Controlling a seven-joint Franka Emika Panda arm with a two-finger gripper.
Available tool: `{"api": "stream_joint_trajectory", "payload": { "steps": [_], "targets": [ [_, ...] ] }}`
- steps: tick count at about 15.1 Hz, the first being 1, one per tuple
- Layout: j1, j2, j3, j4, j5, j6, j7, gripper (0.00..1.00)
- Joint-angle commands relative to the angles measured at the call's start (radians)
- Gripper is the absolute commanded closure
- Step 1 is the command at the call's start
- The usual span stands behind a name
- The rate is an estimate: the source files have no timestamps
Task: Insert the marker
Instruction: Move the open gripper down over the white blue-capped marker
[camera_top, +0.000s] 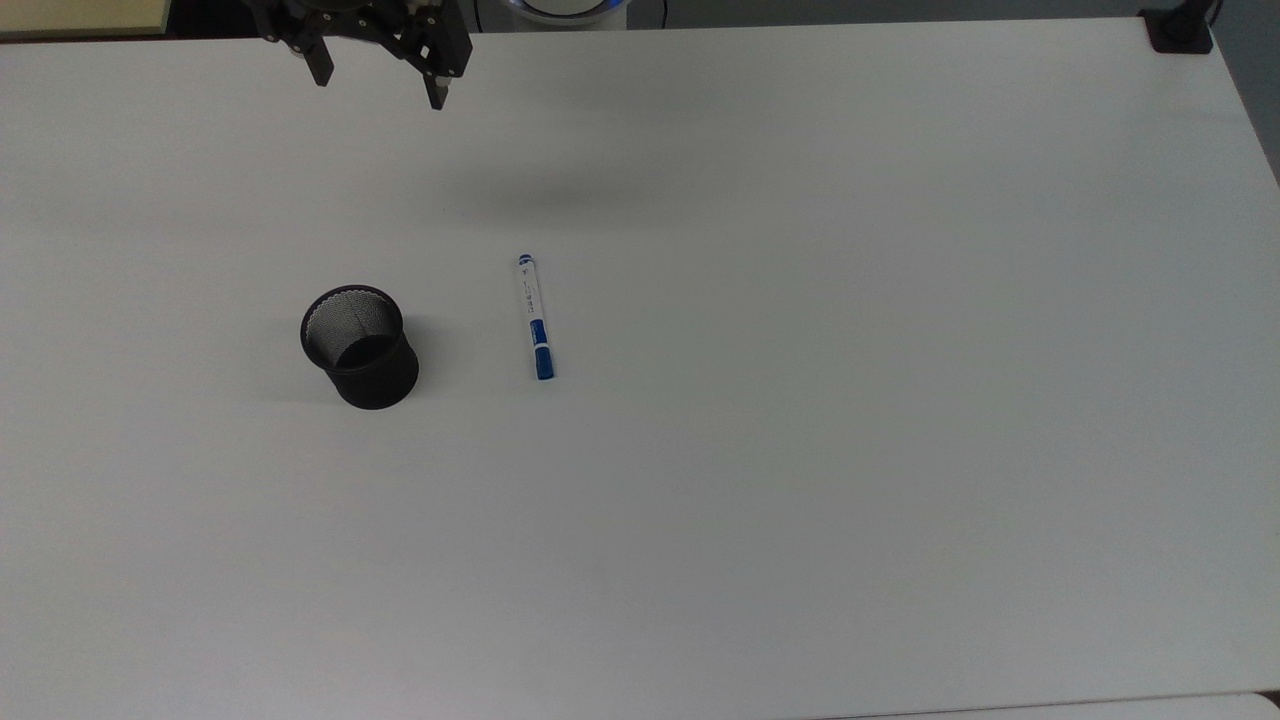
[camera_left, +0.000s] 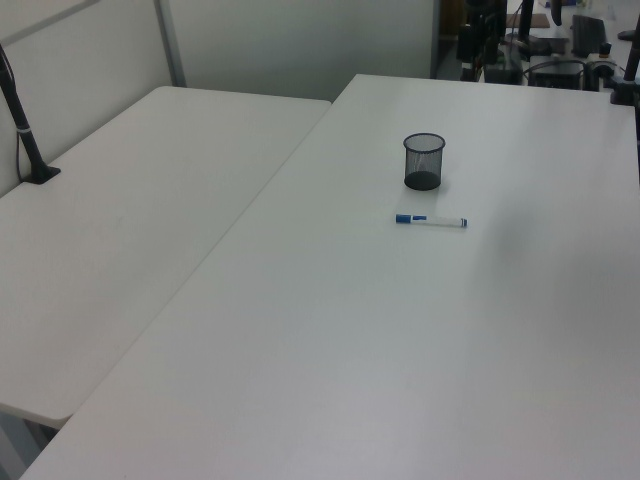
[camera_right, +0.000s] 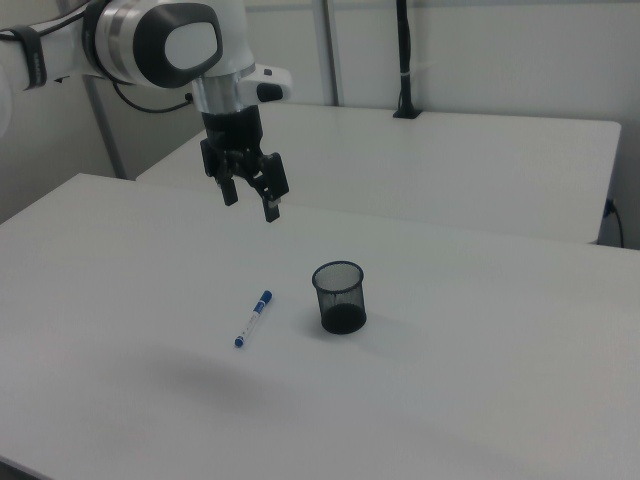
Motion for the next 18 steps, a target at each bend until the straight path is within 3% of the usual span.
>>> {"api": "stream_joint_trajectory", "payload": {
  "steps": [1,4,8,18],
  "targets": [
    [0.008,-0.003,-0.004,-0.013,0.016,0.003,0.018,0.0],
    [0.002,0.017,-0.003,-0.01,0.018,0.006,0.018,0.0],
    [0.002,0.071,-0.004,-0.002,0.083,0.017,0.018,0.0],
    [0.007,0.135,0.003,-0.001,0.068,0.117,-0.03,0.0]
  ]
}}
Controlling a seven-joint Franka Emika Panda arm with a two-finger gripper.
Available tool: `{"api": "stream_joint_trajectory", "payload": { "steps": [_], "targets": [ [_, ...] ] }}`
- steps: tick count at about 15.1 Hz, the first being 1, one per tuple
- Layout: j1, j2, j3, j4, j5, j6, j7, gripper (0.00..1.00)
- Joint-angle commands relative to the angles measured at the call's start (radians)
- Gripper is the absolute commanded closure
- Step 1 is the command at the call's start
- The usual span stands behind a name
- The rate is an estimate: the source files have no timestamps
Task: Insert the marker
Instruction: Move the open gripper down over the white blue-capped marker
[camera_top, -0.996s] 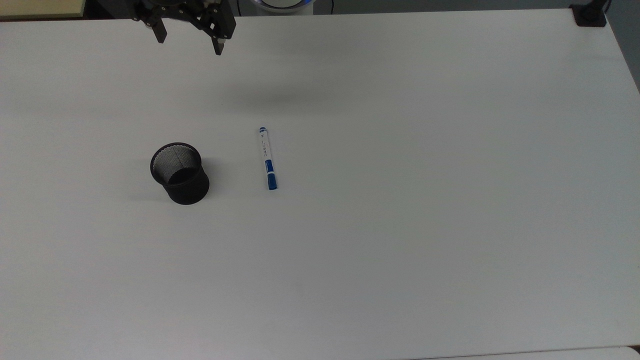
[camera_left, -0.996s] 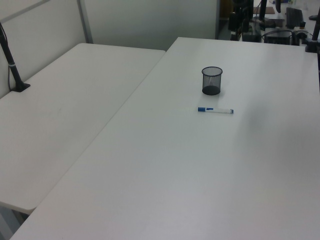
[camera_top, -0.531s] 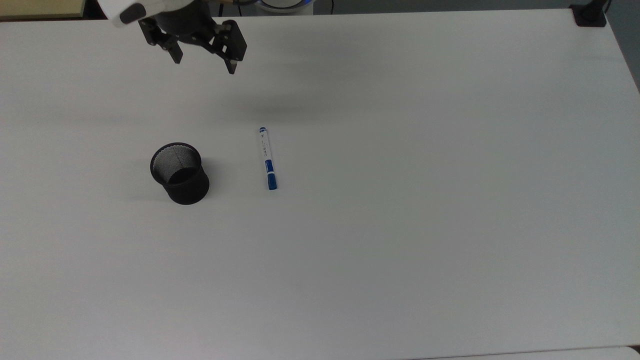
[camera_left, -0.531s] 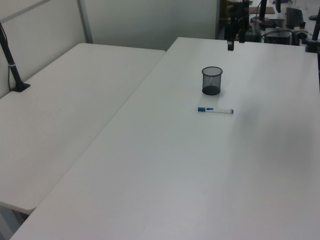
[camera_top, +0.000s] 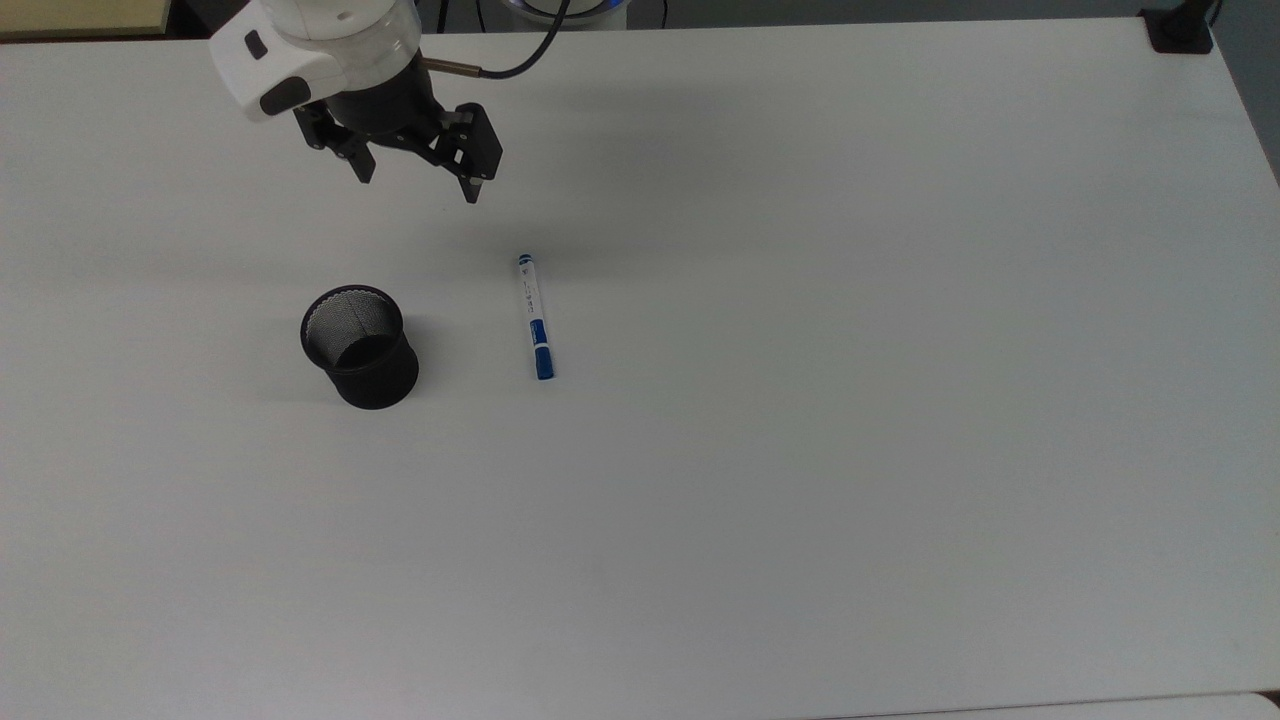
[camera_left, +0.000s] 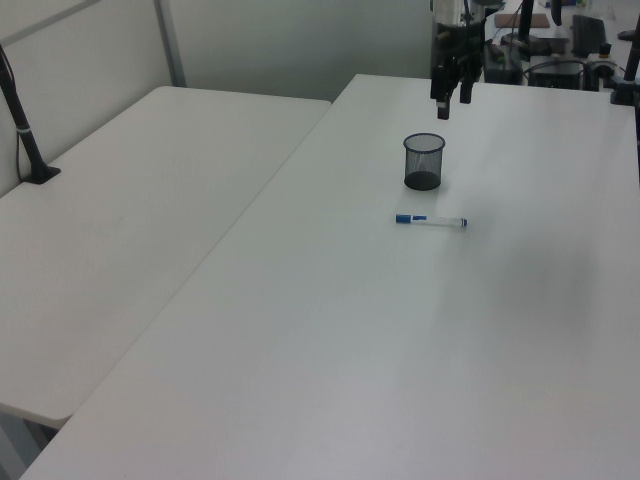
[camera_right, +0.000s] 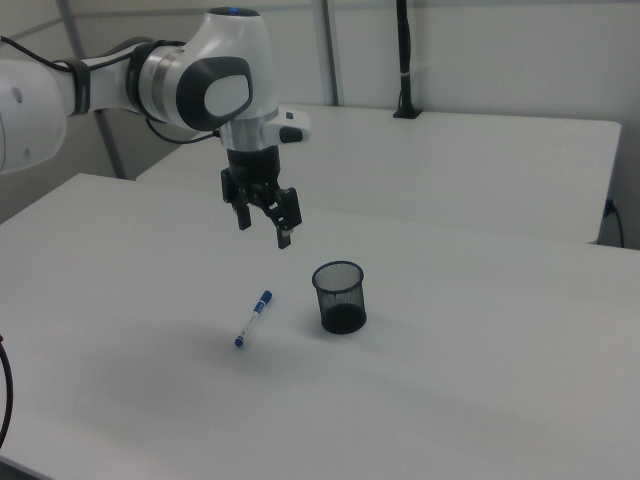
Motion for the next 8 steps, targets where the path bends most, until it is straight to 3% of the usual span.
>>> {"api": "stream_joint_trajectory", "payload": {
  "steps": [1,8],
  "targets": [
    [0.001,-0.001,-0.005,0.0,-0.003,0.012,-0.043,0.0],
    [0.055,0.012,-0.003,-0.017,-0.035,0.012,-0.043,0.0]
  ]
}}
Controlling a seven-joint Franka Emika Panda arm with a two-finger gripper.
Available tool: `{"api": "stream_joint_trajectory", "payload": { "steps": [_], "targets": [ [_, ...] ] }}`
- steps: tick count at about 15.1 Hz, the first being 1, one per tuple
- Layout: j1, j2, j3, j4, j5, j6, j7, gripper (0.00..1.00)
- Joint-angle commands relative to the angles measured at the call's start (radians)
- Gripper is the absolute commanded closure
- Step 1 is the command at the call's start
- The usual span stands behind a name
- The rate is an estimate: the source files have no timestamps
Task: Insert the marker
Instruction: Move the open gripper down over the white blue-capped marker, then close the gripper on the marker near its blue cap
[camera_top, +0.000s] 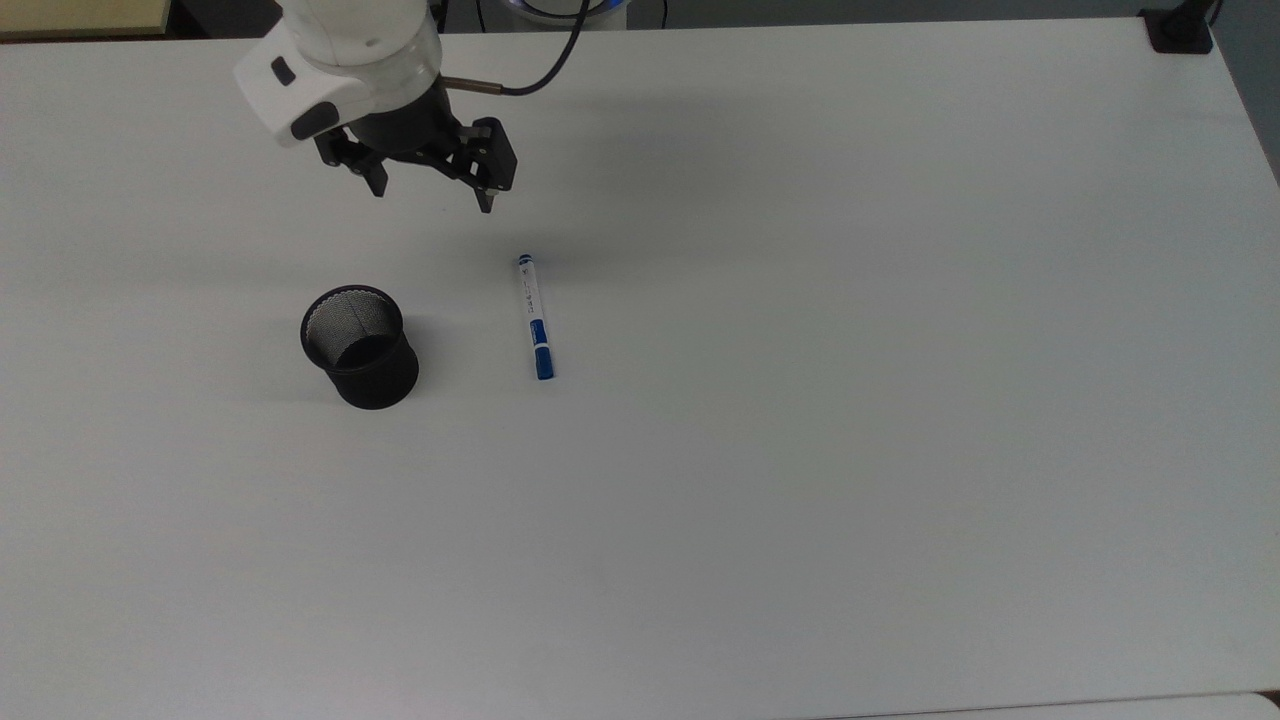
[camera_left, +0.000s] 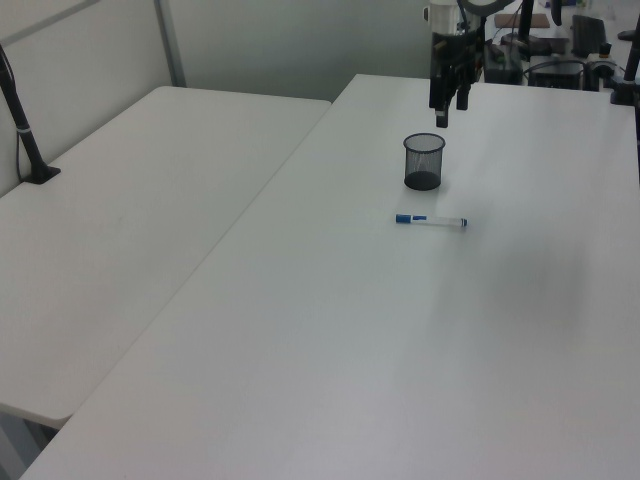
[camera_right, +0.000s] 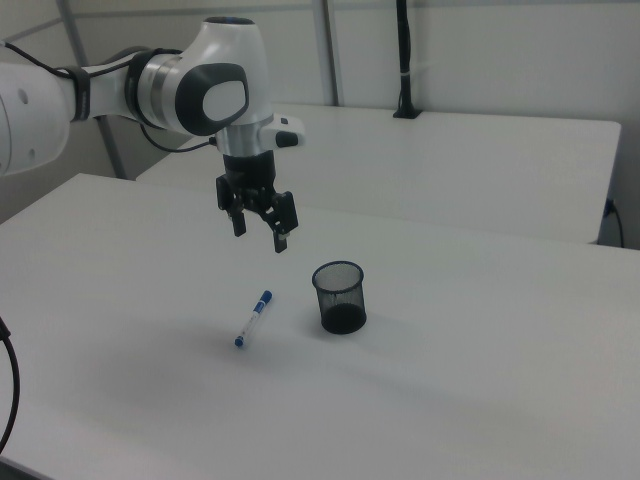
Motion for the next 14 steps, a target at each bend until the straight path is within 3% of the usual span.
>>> {"api": "stream_joint_trajectory", "payload": {
  "steps": [1,4,6,8,10,12,14],
  "targets": [
    [0.041,0.002,-0.006,-0.014,-0.015,0.009,-0.015,0.0],
    [0.053,0.053,-0.006,-0.012,-0.016,0.019,-0.012,0.01],
    [0.064,0.114,-0.004,-0.014,-0.039,0.083,-0.013,0.07],
    [0.065,0.178,-0.004,-0.011,-0.058,0.137,-0.013,0.22],
    [0.085,0.203,0.003,-0.011,-0.076,0.168,-0.013,0.29],
    [0.088,0.248,0.043,-0.011,-0.114,0.205,-0.006,0.43],
    [0.108,0.281,0.051,-0.006,-0.124,0.246,-0.001,0.47]
  ]
}}
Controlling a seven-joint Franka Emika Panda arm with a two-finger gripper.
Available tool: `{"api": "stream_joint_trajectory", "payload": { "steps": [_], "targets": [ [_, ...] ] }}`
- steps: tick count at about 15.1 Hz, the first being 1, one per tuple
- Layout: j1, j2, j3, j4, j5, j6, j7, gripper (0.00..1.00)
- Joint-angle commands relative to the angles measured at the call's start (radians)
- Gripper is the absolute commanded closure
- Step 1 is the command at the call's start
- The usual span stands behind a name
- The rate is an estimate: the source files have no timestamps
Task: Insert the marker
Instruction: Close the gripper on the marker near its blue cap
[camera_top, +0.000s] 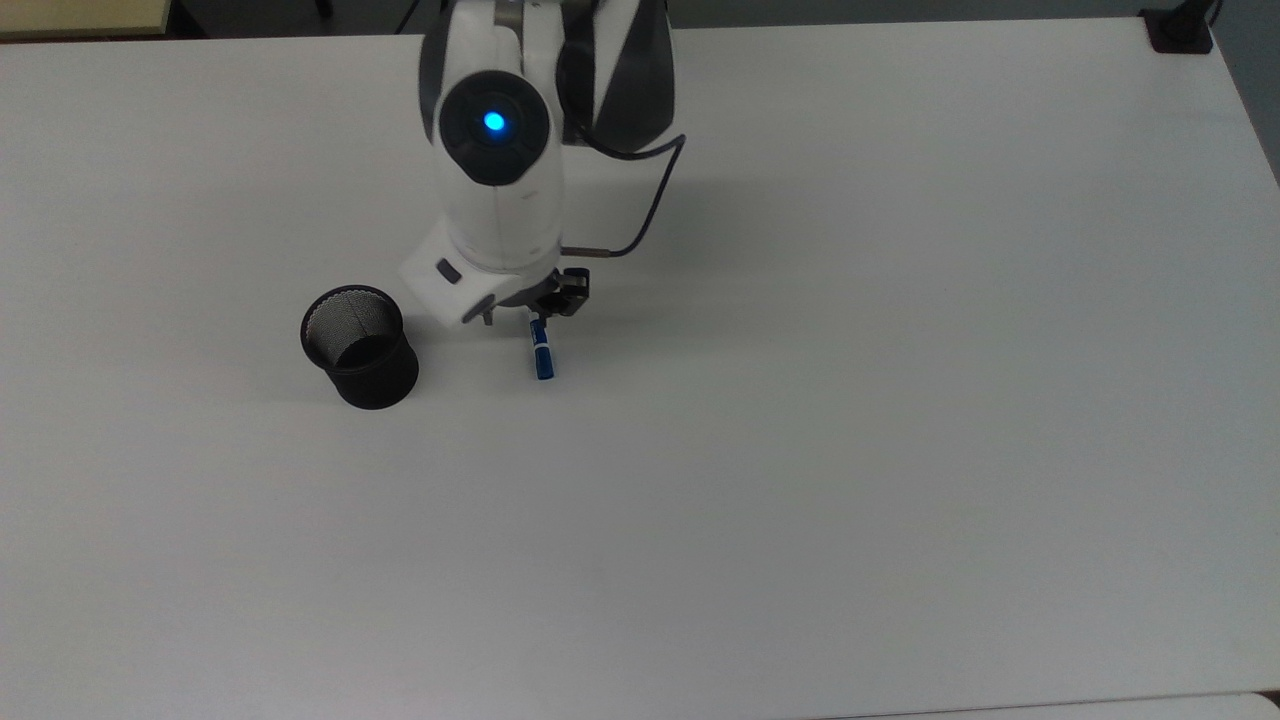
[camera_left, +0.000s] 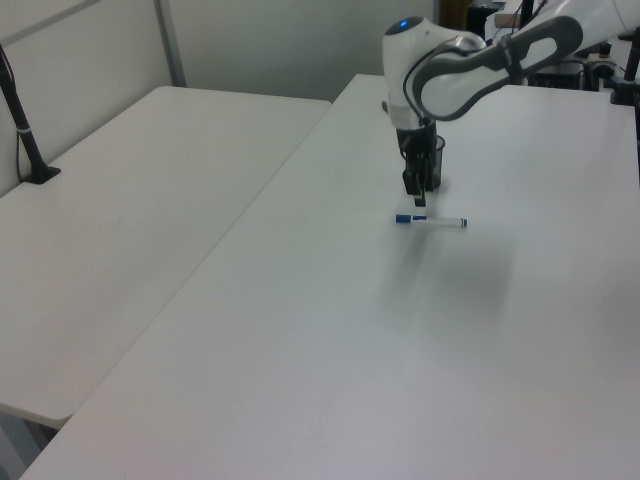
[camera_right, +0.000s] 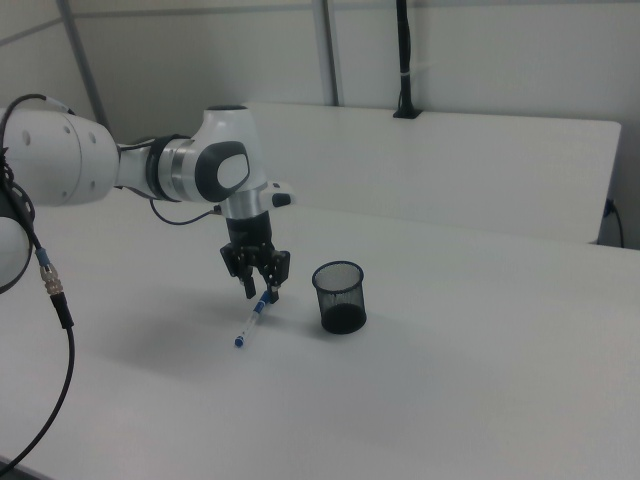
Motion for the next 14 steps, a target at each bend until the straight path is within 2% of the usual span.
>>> {"api": "stream_joint_trajectory", "payload": {
  "steps": [1,2,4,7,12,14],
  "targets": [
    [0.03,0.04,0.006,0.003,-0.022,0.072,0.0,0.51],
    [0.031,0.049,0.008,0.005,-0.022,0.087,0.002,0.56],
    [0.036,0.051,0.008,0.005,-0.023,0.095,0.0,0.58],
    [0.036,0.061,0.008,0.005,-0.023,0.097,-0.001,0.73],
    [0.036,0.057,0.008,0.005,-0.025,0.095,0.0,0.8],
    [0.037,0.016,0.008,0.016,-0.011,0.086,0.002,0.8]
  ]
}}
